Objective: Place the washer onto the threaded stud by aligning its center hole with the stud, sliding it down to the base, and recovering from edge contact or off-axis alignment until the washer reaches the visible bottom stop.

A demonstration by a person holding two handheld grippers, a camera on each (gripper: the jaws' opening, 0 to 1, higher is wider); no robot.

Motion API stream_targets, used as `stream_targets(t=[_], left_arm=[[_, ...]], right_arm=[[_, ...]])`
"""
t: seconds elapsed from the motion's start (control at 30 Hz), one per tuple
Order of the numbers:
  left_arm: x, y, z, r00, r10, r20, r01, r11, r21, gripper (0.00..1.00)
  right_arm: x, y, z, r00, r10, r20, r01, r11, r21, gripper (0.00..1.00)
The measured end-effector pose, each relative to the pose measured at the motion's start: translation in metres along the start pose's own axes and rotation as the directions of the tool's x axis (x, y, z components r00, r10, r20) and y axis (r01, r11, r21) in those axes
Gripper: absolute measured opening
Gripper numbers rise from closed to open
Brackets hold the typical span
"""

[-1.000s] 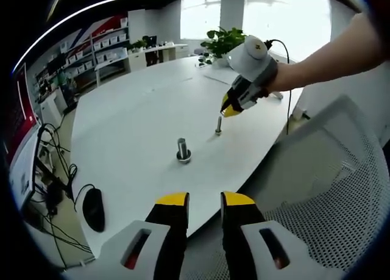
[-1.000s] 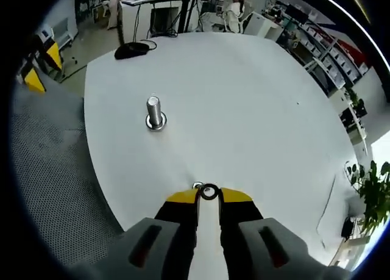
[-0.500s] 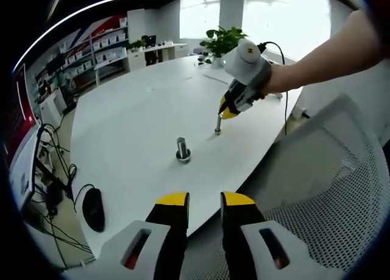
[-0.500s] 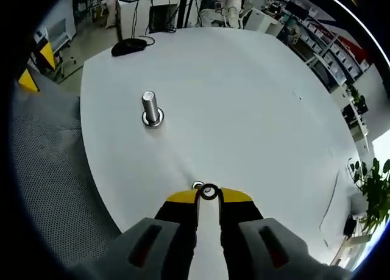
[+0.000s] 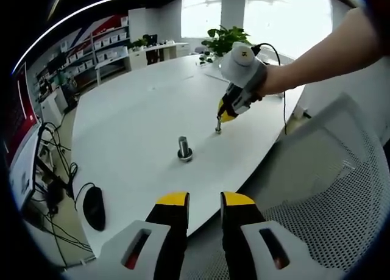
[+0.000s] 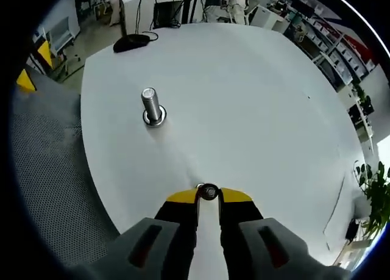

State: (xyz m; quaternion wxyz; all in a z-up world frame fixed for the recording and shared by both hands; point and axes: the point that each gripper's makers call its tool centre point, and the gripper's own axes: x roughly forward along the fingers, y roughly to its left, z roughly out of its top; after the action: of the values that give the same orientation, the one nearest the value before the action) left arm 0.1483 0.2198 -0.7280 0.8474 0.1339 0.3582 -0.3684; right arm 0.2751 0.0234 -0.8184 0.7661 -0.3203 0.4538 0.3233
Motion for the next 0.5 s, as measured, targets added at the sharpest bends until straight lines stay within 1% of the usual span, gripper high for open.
stream_targets(t=[0.23,0.5], left_arm=[[0.001,0.001,-0.001,1.0,0.001,-0.008,-0.001,1.0,0.0,0.18],[0.002,0.001,-0.003,1.0,0.002,-0.017,-0.002,1.0,-0.004,0.18]], right_arm=[[0.012,-0.001,-0.007,1.0,0.018,-0.022,-0.018,1.0,-0.003,0.15],[0.024,0.0,-0.015,0.997,0.047,-0.054,-0.046,0.999,0.021,0.15]])
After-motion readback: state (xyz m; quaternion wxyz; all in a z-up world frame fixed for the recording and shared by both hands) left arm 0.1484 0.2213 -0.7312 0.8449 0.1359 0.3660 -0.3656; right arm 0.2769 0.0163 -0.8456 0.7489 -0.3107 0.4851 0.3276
